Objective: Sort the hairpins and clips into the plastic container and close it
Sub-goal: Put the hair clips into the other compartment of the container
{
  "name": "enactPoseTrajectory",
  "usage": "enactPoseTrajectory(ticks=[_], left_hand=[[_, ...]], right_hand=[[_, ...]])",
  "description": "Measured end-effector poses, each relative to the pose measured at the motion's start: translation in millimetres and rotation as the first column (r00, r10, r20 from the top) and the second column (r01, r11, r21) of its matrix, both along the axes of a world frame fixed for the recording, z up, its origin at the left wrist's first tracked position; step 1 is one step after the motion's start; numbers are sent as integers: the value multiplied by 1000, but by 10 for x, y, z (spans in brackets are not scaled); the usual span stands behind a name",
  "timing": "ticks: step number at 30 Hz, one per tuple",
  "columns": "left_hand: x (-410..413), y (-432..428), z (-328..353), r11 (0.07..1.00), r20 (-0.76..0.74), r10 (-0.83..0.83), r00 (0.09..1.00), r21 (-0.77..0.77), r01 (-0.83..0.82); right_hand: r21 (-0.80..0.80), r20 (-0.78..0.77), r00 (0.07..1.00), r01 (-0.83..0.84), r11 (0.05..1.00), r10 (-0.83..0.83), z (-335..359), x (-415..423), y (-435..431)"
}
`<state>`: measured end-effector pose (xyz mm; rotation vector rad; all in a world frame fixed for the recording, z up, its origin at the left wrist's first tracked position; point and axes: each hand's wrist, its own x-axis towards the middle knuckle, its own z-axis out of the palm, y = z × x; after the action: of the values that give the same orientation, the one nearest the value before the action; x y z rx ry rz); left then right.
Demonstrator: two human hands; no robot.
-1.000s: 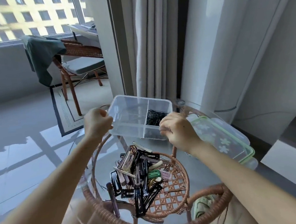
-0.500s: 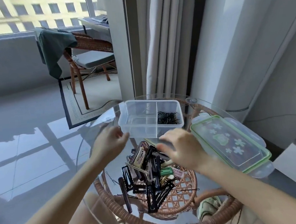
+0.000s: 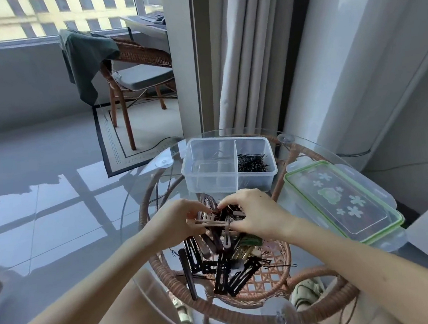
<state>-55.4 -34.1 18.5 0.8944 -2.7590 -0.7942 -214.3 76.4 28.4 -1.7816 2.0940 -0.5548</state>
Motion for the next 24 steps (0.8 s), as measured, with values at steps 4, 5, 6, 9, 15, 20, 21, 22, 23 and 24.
enactPoseTrajectory(ticks=[4,5,6,9,15,20,21,22,23,24], left_hand=[[32,30,-70,997,-95,-14,995,-71,7],[39,35,-82,997,-110,-14,994,-77,6],[47,41,-83,997,-125,-11,992,-77,1],[85,60,-29,997,-180,30,983,-62,-42],[250,2,246,980,-217,194,957,74,-182],[327,-129,594,945,-322,290,901,248,-216],[326,-140,660,938,-354,303,884,272,-213],[318,-156,709,934,-385,313,868,289,-208],[302,-184,745,934,-411,319,854,291,-209],[277,-211,780,935,-428,323,844,285,-214]], right_hand=[[-33,-4,999,42,999,-42,82,-20,31],[-35,3,998,59,998,-59,101,-31,35],[-37,12,997,74,997,-73,119,-44,37],[-63,53,994,102,993,-99,201,-72,44],[-141,45,990,138,980,-133,562,-147,34],[-224,18,993,118,967,-117,1036,-209,-257],[-229,-2,993,116,966,-119,1094,-227,-377],[-229,-18,992,121,966,-129,1122,-250,-522],[-225,-36,989,134,965,-145,1120,-276,-682],[-215,-53,984,154,964,-169,1083,-301,-850]])
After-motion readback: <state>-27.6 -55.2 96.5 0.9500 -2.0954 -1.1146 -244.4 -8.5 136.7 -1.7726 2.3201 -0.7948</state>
